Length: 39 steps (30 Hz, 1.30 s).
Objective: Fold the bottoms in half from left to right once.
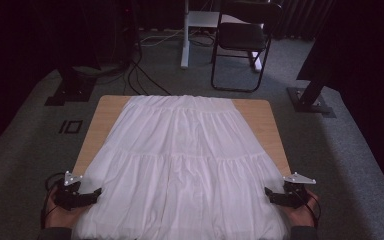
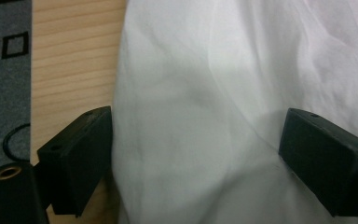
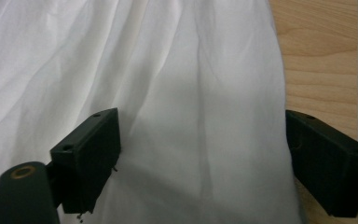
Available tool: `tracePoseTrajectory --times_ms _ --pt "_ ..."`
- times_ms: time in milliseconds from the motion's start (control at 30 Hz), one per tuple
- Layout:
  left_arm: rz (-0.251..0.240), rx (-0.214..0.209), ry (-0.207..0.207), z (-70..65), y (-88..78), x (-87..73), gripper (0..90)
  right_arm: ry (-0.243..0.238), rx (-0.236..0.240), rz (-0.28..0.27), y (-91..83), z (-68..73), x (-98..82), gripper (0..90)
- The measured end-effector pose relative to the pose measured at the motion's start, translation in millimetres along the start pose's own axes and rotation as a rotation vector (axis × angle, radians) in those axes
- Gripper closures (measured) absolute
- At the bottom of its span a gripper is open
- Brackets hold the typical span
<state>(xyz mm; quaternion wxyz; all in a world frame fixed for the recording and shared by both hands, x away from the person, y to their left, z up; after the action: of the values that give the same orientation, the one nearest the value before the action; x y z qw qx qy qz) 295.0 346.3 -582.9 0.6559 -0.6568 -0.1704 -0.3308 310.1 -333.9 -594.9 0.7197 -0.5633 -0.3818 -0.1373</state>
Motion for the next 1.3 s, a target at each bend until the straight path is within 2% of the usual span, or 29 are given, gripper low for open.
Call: tracePoseTrajectory --times_ms 67,133,167,200,233,267,300,333,367,400,433,500,533,600,700,733,767,967,1000,1033,1133,1200,1233,1300 --pt "0.014 -0.006 0.008 -3.1 -2.9 1.5 14.0 -0.001 0.0 0.002 -0.2 0.3 0.1 15.0" --pt "0.019 -0.026 0.021 -6.6 -7.0 3.2 28.0 0.0 0.002 0.001 -0.6 0.4 -0.2 16.8" --pt "0.018 -0.034 0.027 -7.6 -8.3 3.8 44.0 0.004 -0.004 0.002 -1.4 -0.4 0.0 20.3" --pt "0.016 -0.063 0.04 -10.1 -10.2 4.0 63.9 0.015 -0.012 0.0 -3.2 -2.6 0.2 26.8" --pt "0.016 -0.063 0.04 -10.1 -10.2 4.0 72.0 0.015 -0.012 0.0 -3.2 -2.6 0.2 26.8" --pt "0.01 -0.062 0.062 -12.4 -10.9 4.0 72.0 0.017 -0.014 -0.003 -3.9 -3.6 0.1 30.2" --pt "0.009 -0.051 0.071 -13.3 -11.0 4.3 81.1 0.02 -0.018 -0.01 -5.7 -6.4 -0.3 38.0" --pt "0.026 0.019 0.116 -14.4 -11.8 6.3 85.0 0.025 -0.027 -0.019 -8.5 -11.1 -0.8 56.2" --pt "0.026 0.019 0.116 -14.4 -11.8 6.3 85.3 0.025 -0.027 -0.019 -8.5 -11.1 -0.8 56.2" --pt "0.026 0.058 0.136 -12.7 -11.5 7.3 85.3 0.029 -0.03 -0.02 -9.7 -13.1 -1.0 65.1" --pt "0.024 0.062 0.131 -10.7 -11.8 7.4 85.6 0.037 -0.037 -0.021 -11.4 -16.2 -1.5 76.6" --pt "0.018 0.085 0.125 -2.0 -13.5 7.5 85.7 0.041 -0.042 -0.02 -12.1 -17.6 -2.0 84.9" --pt "0.005 0.106 0.107 5.9 -15.9 7.6 85.7 0.041 -0.044 -0.02 -12.1 -17.7 -2.0 85.9" --pt "-0.016 0.143 0.072 21.4 -20.4 8.3 85.8 0.054 -0.047 -0.02 -12.1 -18.1 -1.6 87.0" --pt "-0.022 0.203 0.046 44.3 -24.5 10.8 86.0 0.069 -0.042 -0.023 -12.2 -18.4 -1.6 87.6" --pt "-0.021 0.231 0.036 55.7 -25.1 12.5 86.0 0.071 -0.049 -0.024 -12.1 -18.3 -1.4 87.8" --pt "-0.021 0.231 0.036 55.7 -25.1 12.5 86.0 0.071 -0.049 -0.024 -12.1 -18.3 -1.4 87.8" --pt "-0.016 0.314 0.009 81.3 -22.1 16.3 86.1 0.07 -0.058 -0.027 -13.0 -18.5 -1.0 87.8" --pt "-0.005 0.343 0.001 89.0 -21.0 16.4 86.1 0.067 -0.063 -0.032 -13.8 -18.9 -0.4 87.9" --pt "-0.005 0.343 0.001 89.0 -21.0 16.4 86.1 0.067 -0.063 -0.032 -13.8 -18.9 -0.4 87.9" --pt "-0.004 0.378 -0.023 99.9 -20.1 16.1 86.1 0.067 -0.068 -0.036 -14.8 -18.9 0.1 87.9" --pt "-0.006 0.382 -0.039 101.8 -21.7 17.8 86.1 0.067 -0.067 -0.041 -15.2 -18.0 1.1 87.6" --pt "-0.012 0.382 -0.04 100.3 -23.4 19.5 86.1 0.067 -0.067 -0.041 -15.2 -18.0 1.1 87.6" --pt "-0.046 0.347 -0.015 89.9 -33.2 26.9 86.0 0.063 -0.059 -0.046 -15.3 -17.0 1.7 83.6"
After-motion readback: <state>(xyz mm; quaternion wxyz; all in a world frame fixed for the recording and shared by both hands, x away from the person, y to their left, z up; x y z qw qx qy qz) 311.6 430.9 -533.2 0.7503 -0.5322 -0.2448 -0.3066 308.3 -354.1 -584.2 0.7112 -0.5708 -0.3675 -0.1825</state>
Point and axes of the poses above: each handheld gripper's, and its own axes: y roughly forward along the jaws, x roughly out of its top, z roughly to its left, the point moved 4 cm from there along y, roughly forward along the jaws, and after that the axes turned 5 degrees about x, right-handed, at the moved point
